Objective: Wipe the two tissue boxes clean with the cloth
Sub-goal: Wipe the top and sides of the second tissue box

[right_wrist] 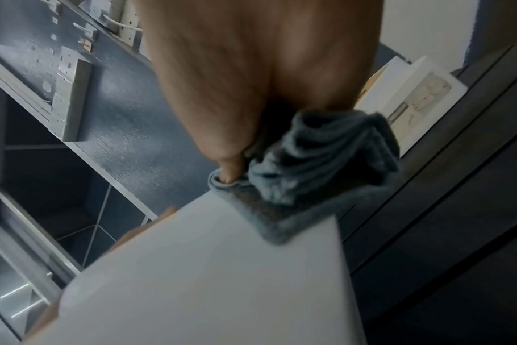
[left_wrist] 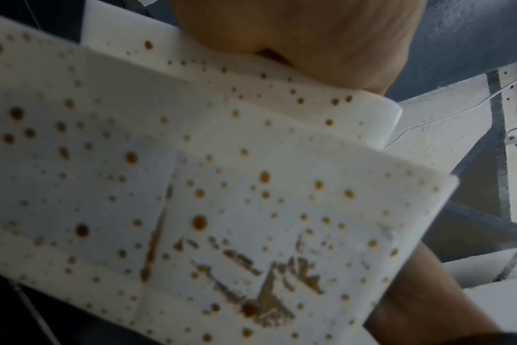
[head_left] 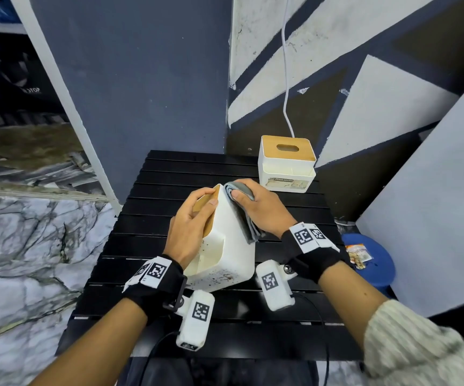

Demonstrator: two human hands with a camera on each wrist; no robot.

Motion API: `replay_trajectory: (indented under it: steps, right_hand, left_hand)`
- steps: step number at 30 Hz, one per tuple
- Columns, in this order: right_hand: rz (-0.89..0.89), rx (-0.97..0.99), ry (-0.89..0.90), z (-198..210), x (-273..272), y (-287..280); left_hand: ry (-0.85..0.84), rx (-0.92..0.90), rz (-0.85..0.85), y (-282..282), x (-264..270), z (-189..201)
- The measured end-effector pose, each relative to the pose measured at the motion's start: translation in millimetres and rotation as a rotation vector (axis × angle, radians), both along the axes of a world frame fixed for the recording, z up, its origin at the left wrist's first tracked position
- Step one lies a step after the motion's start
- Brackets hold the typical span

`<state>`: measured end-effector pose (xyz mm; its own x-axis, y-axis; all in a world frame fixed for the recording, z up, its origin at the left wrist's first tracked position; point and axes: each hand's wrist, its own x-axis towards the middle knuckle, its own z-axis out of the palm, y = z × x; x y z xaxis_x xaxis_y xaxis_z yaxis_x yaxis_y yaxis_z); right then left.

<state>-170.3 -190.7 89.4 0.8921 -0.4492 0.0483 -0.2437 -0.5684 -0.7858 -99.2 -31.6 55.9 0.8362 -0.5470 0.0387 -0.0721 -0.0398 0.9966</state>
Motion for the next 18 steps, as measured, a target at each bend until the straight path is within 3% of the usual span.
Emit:
replay_trajectory:
  steps: [12,18]
  right_hand:
    - [-0.06,0.16,-0.078,-27.1,-39.2,10.3]
    - [-0.09,0.001,-0.245,-30.0,-42.4,28.3]
  left_hand:
    - [0.265,0.21,-0.041,-7.3,7.3,26.0]
    - [0.269,0.14,-0.009,-8.0,1.3,26.0]
